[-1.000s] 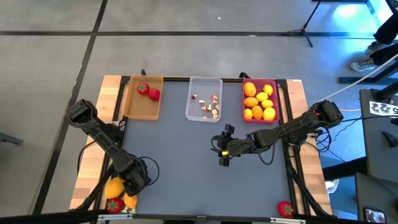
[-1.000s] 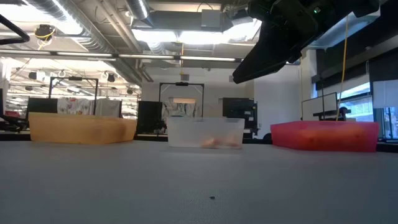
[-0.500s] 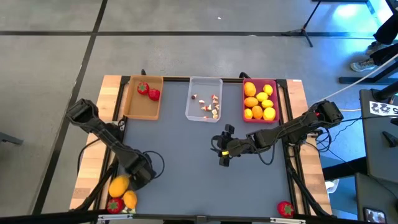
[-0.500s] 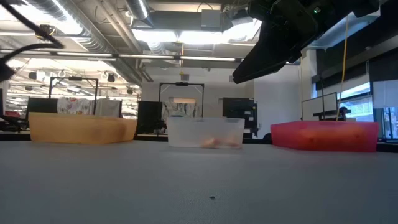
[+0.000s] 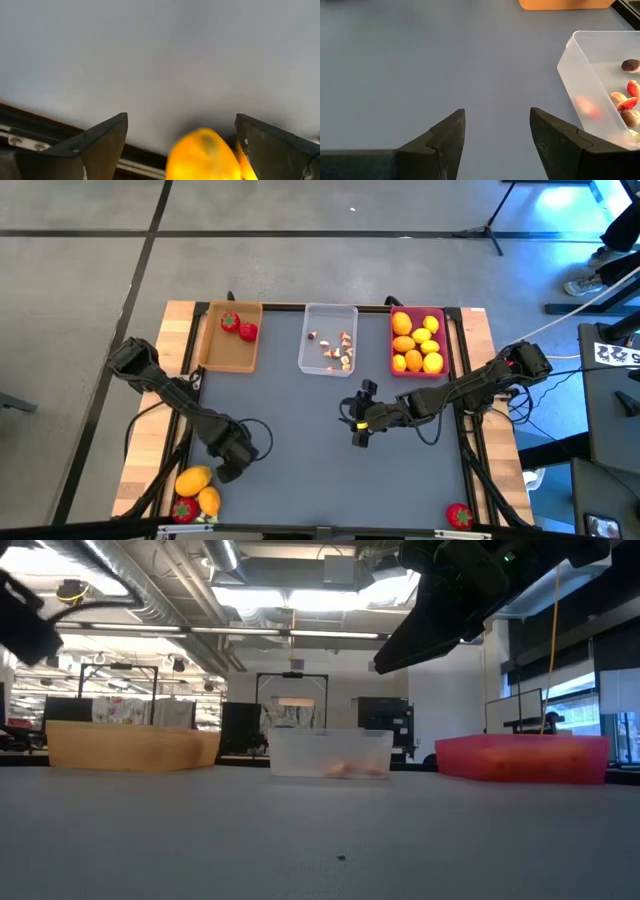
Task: Sort produce into baskets
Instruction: Put the lemon into the pink bin
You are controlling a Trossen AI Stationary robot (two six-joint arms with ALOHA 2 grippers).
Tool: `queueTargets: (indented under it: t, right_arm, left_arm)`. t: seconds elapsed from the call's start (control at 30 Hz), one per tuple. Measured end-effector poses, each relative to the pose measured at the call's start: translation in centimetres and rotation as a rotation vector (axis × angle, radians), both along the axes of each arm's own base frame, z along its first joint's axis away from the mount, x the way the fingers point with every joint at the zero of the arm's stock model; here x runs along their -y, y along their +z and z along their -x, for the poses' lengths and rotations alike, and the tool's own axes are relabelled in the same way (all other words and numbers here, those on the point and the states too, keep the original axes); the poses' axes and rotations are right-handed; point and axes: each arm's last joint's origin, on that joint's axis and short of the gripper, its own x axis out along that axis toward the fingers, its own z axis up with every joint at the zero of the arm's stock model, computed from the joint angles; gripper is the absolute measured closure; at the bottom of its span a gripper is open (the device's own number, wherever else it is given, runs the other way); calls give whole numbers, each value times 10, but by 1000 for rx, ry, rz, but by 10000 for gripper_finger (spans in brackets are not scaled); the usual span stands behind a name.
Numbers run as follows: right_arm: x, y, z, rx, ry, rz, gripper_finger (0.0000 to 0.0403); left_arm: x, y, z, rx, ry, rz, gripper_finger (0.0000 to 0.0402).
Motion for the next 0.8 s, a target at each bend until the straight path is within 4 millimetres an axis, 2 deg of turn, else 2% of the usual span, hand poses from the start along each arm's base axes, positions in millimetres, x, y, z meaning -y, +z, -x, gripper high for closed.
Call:
queueTargets:
  t: [0.13,0.3,0.53,0.8]
  right_arm:
    - [0,0,0,0,0,0,182]
    - [0,0,0,0,0,0,182]
    - [0,0,0,0,1,0,182]
    - [0,0,0,-1,0,1,182]
  left_arm:
    - [9,17,3,40,-26,49,41]
    - [21,30,18,39,24,73,41]
    - [40,32,39,3,39,61,40]
    - [47,26,52,-15,31,38,40]
